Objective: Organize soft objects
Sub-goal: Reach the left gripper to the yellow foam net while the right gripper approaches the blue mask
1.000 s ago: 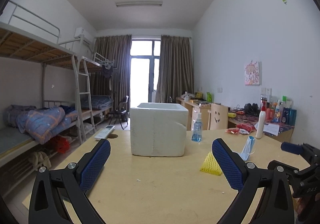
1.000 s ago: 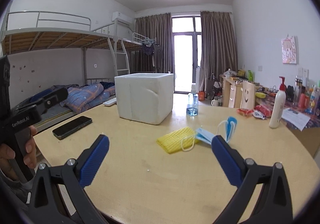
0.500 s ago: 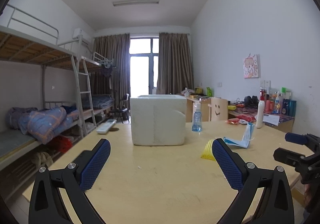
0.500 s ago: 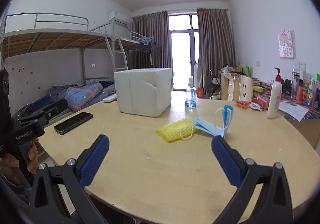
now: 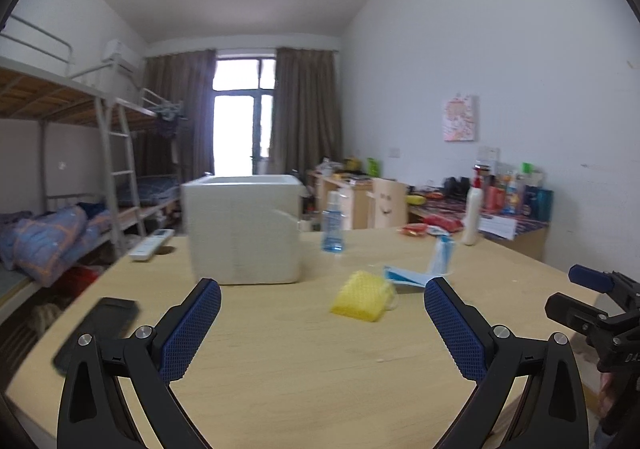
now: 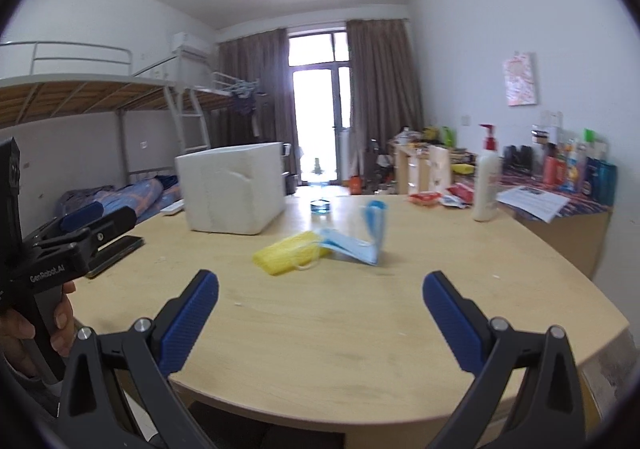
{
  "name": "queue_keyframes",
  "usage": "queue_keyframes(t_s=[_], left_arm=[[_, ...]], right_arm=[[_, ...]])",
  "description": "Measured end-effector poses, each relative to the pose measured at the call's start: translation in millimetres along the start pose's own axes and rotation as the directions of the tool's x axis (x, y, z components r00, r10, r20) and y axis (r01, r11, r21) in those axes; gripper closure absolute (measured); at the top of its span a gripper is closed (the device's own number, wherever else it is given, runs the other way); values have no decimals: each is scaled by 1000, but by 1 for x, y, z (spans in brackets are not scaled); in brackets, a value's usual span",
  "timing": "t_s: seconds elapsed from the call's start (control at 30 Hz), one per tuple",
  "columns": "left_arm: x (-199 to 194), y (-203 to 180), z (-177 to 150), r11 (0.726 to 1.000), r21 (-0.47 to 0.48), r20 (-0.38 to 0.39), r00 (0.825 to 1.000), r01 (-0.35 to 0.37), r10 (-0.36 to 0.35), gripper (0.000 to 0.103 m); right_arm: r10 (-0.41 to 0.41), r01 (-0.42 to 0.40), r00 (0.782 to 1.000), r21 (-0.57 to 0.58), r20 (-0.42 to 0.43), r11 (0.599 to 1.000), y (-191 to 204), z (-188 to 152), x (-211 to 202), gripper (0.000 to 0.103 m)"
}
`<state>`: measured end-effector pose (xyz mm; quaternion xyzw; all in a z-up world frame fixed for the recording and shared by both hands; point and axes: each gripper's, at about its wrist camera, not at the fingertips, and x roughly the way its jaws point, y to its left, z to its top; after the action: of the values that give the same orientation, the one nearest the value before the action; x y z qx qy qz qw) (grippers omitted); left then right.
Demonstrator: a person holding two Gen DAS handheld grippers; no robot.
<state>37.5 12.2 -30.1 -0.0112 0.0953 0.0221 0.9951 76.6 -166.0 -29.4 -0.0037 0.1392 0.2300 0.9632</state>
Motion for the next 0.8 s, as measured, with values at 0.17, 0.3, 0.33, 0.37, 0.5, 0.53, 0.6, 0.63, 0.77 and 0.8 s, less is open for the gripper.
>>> queue_keyframes(t_s=[0.17, 0.3, 0.33, 0.37, 0.5, 0.53, 0.6, 0.63, 0.77, 0.8], left_arm=[[14, -16, 2, 998, 19, -32, 998, 55, -54, 1], [20, -23, 2, 997, 40, -48, 997, 61, -59, 1], [21, -25, 2, 997, 46, -49, 997, 60, -57, 1], [23, -27, 1, 997, 59, -52, 997, 55, -52, 1], [30, -26, 3, 996, 68, -70, 996, 51, -46, 1], [32, -25, 3, 996, 68, -81, 995, 56, -50, 1], [36, -24, 3, 996, 72, -96, 994, 59, -52, 1], [38, -23, 4, 995, 77, -101, 994, 57, -49, 1], [46, -22, 5, 996, 75, -120, 992, 57, -47, 1], [48, -21, 5, 996, 70, -126, 991, 59, -50, 1]], right_arm=[[-55, 55, 998, 56, 7, 997, -24, -4, -7, 0], [-71, 70, 997, 84, 3, 994, -36, -6, -6, 0], [-67, 66, 998, 90, 1, 994, -37, -6, -4, 0], [-59, 59, 998, 97, -5, 994, -39, -6, -2, 0], [-43, 46, 999, 108, -29, 993, -39, -5, 9, 0], [-41, 45, 999, 105, -33, 993, -38, -4, 11, 0], [-31, 35, 999, 106, -38, 994, -39, -3, 15, 0], [-26, 30, 999, 102, -39, 994, -39, -2, 17, 0], [-28, 32, 999, 94, -47, 995, -38, 1, 21, 0], [-28, 33, 998, 94, -50, 995, -39, 1, 22, 0]])
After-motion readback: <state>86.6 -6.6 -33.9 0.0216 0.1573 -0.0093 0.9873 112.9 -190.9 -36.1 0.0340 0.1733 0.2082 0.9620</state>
